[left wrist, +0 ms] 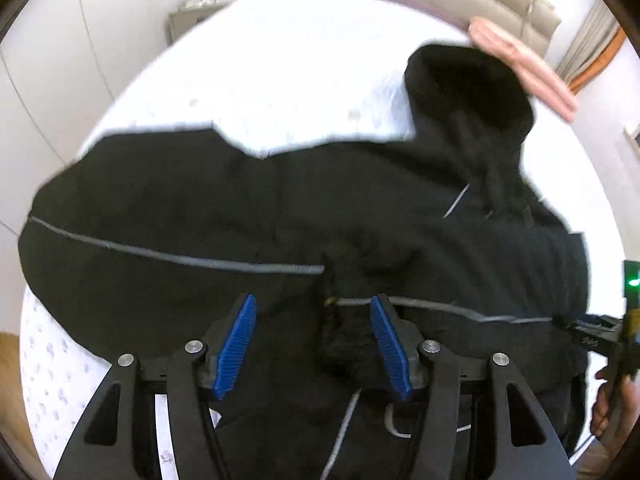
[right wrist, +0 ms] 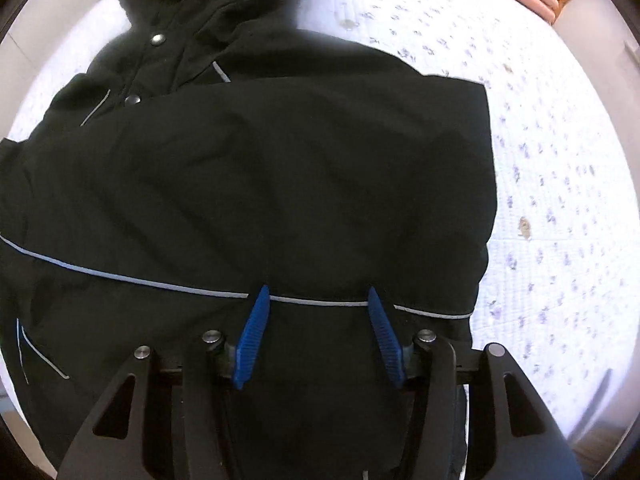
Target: Fold large clothes
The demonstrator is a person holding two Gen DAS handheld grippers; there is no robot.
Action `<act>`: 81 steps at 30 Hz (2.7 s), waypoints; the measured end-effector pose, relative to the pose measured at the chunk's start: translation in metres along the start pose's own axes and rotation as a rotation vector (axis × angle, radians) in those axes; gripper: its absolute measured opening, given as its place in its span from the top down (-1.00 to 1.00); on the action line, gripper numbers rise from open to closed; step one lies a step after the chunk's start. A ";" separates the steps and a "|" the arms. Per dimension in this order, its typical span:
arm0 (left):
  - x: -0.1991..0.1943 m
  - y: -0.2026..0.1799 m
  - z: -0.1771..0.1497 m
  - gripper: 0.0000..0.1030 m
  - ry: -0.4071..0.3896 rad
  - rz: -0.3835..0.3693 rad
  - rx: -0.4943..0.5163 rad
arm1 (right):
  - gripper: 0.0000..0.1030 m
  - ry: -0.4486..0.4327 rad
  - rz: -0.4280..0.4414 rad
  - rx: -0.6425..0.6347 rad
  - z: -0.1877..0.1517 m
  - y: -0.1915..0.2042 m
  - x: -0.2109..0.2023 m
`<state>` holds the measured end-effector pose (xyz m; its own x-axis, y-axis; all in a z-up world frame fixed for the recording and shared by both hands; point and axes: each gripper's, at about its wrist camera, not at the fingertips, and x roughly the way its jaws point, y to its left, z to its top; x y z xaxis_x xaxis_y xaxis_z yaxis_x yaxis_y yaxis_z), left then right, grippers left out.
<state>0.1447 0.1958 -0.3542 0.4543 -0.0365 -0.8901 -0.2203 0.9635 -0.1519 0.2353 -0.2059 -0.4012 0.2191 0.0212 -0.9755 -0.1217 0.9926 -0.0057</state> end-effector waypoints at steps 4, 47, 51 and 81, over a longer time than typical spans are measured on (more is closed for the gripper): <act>-0.027 -0.028 0.007 -0.20 -0.045 -0.167 0.054 | -0.21 -0.070 0.106 -0.006 0.000 0.015 -0.030; 0.032 0.354 -0.010 0.10 -0.112 0.137 -0.826 | -0.35 0.066 0.033 -0.158 0.013 0.091 0.013; 0.022 0.339 0.002 0.72 -0.129 0.167 -0.707 | -0.35 0.064 0.030 -0.161 0.012 0.095 0.012; 0.019 -0.162 -0.077 0.48 -0.067 0.016 0.602 | -0.35 -0.051 0.261 -0.048 0.001 0.021 -0.037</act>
<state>0.1224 0.0186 -0.3796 0.5130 -0.0233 -0.8581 0.2910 0.9452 0.1483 0.2261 -0.1861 -0.3651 0.2223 0.2833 -0.9329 -0.2256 0.9458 0.2334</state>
